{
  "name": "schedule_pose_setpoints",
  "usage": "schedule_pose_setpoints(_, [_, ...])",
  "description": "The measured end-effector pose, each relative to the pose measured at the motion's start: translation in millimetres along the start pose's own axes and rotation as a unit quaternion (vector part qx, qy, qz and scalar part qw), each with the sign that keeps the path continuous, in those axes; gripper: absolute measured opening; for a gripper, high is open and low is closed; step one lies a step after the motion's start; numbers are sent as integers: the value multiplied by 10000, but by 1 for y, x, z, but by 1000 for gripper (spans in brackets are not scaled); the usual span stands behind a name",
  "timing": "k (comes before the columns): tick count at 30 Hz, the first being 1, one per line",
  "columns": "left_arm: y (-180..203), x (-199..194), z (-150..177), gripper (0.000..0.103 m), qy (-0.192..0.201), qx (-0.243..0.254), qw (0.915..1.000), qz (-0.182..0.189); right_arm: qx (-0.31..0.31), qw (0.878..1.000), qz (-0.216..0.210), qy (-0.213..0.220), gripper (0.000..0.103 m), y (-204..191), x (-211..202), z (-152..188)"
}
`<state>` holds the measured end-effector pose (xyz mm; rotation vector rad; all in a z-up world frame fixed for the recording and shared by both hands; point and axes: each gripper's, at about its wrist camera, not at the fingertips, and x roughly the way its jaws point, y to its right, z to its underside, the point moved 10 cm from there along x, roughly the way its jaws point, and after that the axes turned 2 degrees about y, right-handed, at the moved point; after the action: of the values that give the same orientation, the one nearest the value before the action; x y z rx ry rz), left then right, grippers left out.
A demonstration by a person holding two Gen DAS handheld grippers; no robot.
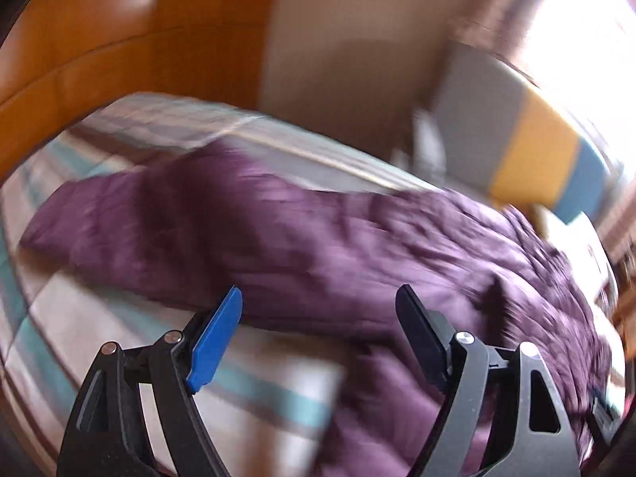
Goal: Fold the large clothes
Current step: 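Reach the left gripper to the other sleeve cuff and close on it, then lift the sleeve with the left gripper, fold it over the jacket body, release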
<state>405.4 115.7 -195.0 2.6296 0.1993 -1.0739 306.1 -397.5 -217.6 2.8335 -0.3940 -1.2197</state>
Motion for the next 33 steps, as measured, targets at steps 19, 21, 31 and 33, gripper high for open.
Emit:
schedule_pose_setpoints(19, [-257,38,-18,68,-84,-2739,9478,-1629,-106,9998,150,38,32,-3,0,2])
schedule_pose_setpoints(21, [-259,45,-23,59,-73,-2658,9497,-1654,-131,9997,182,41,32,-3,-1,2])
schedule_pose_setpoints(31, [-237,46,-34,5,207,-2064,9624,-1753,-145,9997,201,48,32,-4,-1,2])
schedule_pose_setpoints(33, [-230,29,-40,5,445,-1916,9617,-1906,-145,9997,201,50,32,-4,-1,2])
